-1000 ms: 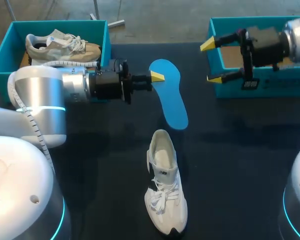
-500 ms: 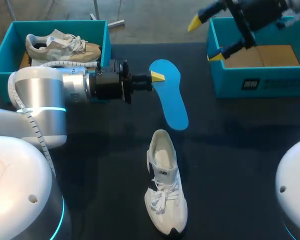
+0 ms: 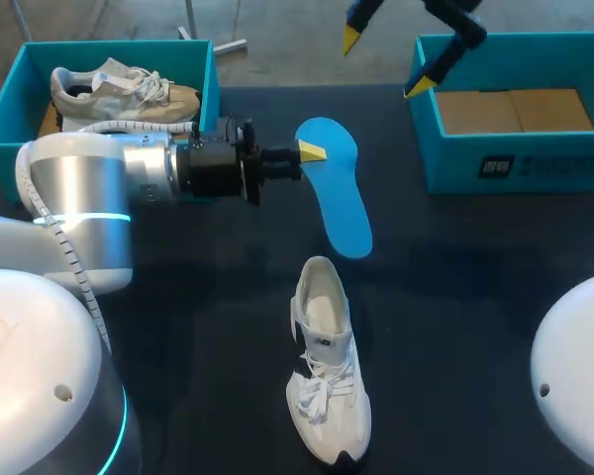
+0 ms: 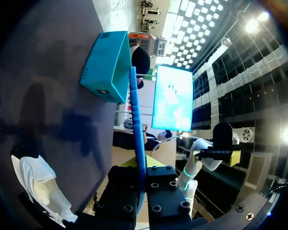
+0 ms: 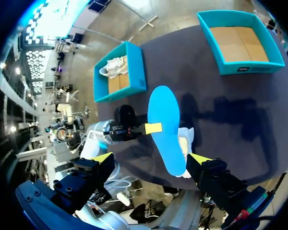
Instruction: Take the shoe out of the shoebox, open the shoe tongue, remove and reinsert the insole, then place the shoe into the shoebox
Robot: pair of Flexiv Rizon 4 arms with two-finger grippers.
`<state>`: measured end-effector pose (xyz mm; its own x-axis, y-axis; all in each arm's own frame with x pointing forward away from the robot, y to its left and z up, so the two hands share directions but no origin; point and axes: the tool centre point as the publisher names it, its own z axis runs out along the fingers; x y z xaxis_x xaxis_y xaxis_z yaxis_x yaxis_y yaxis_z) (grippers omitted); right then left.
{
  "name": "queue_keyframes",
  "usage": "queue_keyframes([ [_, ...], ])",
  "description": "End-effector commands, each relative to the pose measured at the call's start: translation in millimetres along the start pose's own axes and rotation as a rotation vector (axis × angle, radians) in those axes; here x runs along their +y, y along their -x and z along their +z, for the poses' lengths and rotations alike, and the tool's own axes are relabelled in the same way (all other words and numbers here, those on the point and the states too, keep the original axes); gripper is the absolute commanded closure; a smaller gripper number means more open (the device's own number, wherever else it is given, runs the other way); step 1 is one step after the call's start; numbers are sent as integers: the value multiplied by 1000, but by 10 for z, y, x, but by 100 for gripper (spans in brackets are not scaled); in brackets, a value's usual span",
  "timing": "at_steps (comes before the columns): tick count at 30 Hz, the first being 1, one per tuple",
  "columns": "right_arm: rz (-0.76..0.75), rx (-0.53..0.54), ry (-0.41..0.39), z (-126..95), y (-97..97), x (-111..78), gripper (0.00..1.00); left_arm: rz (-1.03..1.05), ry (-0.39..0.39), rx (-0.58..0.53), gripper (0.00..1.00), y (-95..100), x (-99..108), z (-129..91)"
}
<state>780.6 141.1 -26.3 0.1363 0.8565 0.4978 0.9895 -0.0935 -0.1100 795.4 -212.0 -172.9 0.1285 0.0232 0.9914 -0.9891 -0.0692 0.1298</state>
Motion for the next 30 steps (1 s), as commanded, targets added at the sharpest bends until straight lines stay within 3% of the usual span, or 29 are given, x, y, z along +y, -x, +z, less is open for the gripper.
queue_keyframes([
  [1, 0, -320, 1, 44, -111, 2, 0, -1, 1, -4, 100, -2, 5, -10],
  [20, -22, -408, 42, 399, -411, -204, 0, -1, 1, -4, 100, -2, 5, -10],
  [30, -31, -431, 44, 550, -478, -276, 0, -1, 1, -4, 100, -2, 5, -10],
])
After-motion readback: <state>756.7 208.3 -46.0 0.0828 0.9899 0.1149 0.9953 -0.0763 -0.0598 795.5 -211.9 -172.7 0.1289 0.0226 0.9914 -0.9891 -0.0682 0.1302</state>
